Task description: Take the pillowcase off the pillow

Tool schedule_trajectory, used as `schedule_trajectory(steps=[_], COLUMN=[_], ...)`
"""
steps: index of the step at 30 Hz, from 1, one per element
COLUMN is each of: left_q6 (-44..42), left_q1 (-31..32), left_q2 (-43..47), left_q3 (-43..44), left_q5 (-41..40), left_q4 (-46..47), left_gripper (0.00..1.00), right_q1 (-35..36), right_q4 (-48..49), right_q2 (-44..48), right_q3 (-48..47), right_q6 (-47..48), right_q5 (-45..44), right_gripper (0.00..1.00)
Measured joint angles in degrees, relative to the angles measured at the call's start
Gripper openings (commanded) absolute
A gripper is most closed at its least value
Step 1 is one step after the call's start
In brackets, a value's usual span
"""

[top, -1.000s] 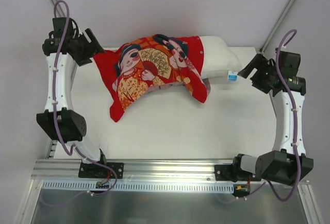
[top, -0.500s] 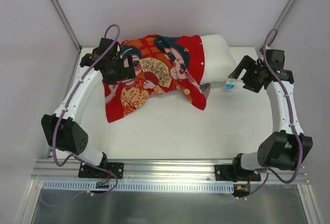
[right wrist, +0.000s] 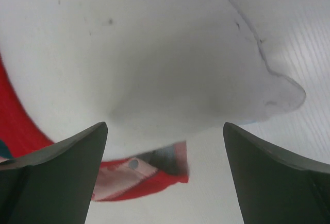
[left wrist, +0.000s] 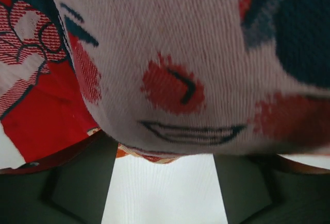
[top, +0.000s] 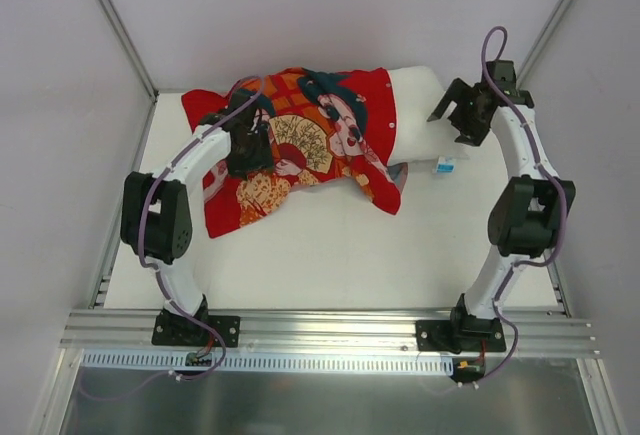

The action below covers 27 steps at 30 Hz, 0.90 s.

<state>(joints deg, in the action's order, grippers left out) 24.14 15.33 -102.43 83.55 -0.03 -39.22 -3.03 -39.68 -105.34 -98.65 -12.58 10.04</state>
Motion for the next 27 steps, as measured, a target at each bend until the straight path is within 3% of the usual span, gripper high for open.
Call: schedule_trajectory(steps=[2, 3, 4, 5, 6, 7, 12, 16, 20, 22, 27], left_q6=[0.5, 0.6, 1.0, 0.8, 0.8, 0.8, 0.7, 0.7, 0.9, 1.4, 2.3], left_q1=[0.0, 0.0, 0.0, 0.0, 0.0, 0.0, -1.9, -6.5, -12.6, -16.6, -26.7], left_q2=[-1.9, -2.4, -2.8, -3.0, -3.0, -3.0, -0.3, 5.4, 13.5, 17.4, 22.1], left_q3=[0.0, 0.1, 0.1, 0.2, 0.2, 0.3, -1.4, -4.0, -6.6, -7.3, -7.5], left_q5=[0.1, 0.1, 0.3, 0.5, 0.7, 0.7, -0.2, 0.1, 4.9, 8.9, 8.9], left_q4=[0.3, 0.3, 0.5, 0.6, 0.8, 0.9, 1.6, 2.4, 2.5, 2.0, 0.3], left_gripper=[0.35, 0.10, 0.00, 0.00, 0.00, 0.00, 0.00, 0.00, 0.00, 0.00, 0.00], right_q1=[0.7, 1.1, 1.7, 2.3, 3.0, 3.5, 4.0, 1.9, -0.7, -3.2, -17.2], right_q4=[-0.2, -0.3, -0.2, -0.3, 0.0, 0.2, 4.9, 7.5, 5.6, 5.7, 3.7], right_q2=[-5.5, -7.7, -10.3, -12.3, -13.5, -14.0, -8.5, 4.3, 15.6, 21.3, 32.8], right_q3=[-5.9, -8.4, -11.0, -12.7, -13.1, -12.6, -1.7, 12.1, 18.3, 22.4, 33.8], right_q6=[-1.1, -1.5, -1.7, -2.1, -2.2, -2.5, -3.9, -5.2, -5.2, -5.2, -4.7], right_q5=[-0.2, -0.2, -0.1, 0.2, 0.4, 0.7, 3.0, 6.5, 10.2, 12.5, 12.8], right_gripper=[0.89, 0.69, 0.55, 0.38, 0.11, 0.02, 0.01, 0.01, 0.01, 0.01, 0.01])
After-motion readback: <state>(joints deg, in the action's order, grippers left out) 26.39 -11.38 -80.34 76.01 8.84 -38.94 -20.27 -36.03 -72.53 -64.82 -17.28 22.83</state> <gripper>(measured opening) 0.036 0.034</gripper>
